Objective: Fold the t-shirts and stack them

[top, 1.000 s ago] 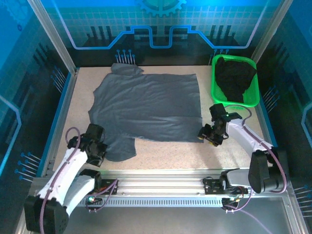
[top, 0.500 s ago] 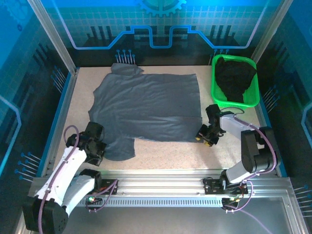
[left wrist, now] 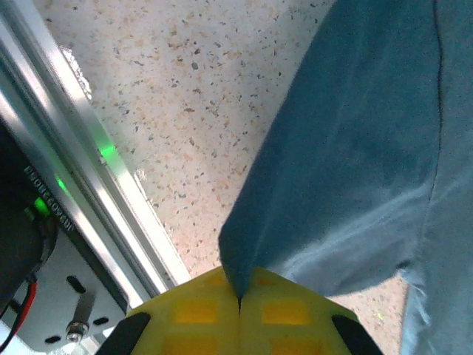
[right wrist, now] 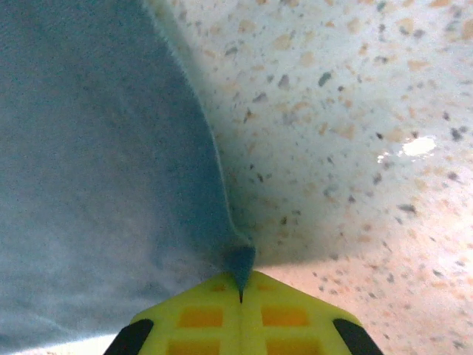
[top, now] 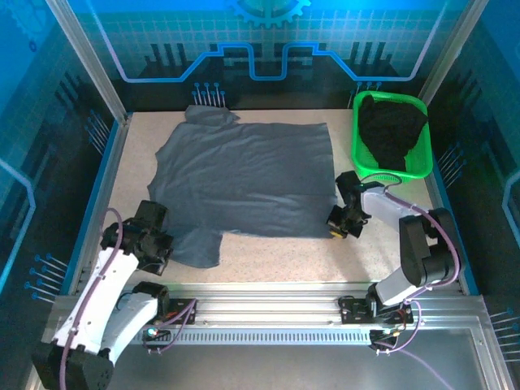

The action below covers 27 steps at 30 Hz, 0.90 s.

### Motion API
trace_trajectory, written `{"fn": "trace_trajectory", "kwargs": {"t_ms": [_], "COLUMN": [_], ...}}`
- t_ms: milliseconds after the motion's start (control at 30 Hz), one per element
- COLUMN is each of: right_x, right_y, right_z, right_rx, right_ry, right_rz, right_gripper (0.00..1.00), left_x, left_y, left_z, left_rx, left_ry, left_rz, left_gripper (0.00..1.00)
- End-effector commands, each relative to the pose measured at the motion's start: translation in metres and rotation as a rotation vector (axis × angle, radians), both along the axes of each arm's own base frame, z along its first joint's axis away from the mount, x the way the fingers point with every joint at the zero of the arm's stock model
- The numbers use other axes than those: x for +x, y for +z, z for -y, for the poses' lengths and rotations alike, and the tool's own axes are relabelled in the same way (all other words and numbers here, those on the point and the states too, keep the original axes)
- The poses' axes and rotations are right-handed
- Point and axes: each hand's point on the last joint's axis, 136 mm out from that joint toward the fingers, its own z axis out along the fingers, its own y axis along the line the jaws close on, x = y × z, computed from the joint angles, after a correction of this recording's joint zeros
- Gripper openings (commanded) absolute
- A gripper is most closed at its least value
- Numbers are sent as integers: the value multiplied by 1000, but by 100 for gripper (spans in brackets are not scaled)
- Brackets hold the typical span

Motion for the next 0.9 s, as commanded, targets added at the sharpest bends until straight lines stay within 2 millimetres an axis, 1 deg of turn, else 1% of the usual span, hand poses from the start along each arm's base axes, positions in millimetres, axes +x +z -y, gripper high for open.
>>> {"fn": "trace_trajectory", "kwargs": {"t_ms": [0, 167, 300, 467, 567, 600, 700, 800, 867], "right_x": [-20, -50, -72, -89, -91, -90, -81, -64, -48], "right_y": [14, 30, 37, 34, 34, 35, 39, 49, 57], "right_z": [8, 19, 30, 34, 31, 30, 24, 18, 14], "right_rx": [-61, -123, -169, -166, -149, -143, -120, -98, -82], "right_ry": [33, 55, 64, 56, 39, 36, 31, 40, 41], "right_rz": [-14, -42, -71, -82, -76, -69, -44, -10, 15], "right_gripper": [0, 0, 0, 0, 0, 0, 0, 0, 0], "left_x": [-30, -46, -58, -69, -67, -62, -31, 18, 53], "left_y": [10, 15, 25, 26, 25, 25, 29, 50, 67], "left_z": [-3, 7, 2, 6, 6, 7, 14, 19, 22], "left_rx": [2, -52, -23, -47, -45, -46, -50, -19, 8], "left_ry": [23, 15, 0, -7, -19, -30, -83, -156, -187], "left_rz": [-68, -99, -126, -141, -129, -112, -34, 102, 193], "left_gripper": [0, 0, 0, 0, 0, 0, 0, 0, 0]}}
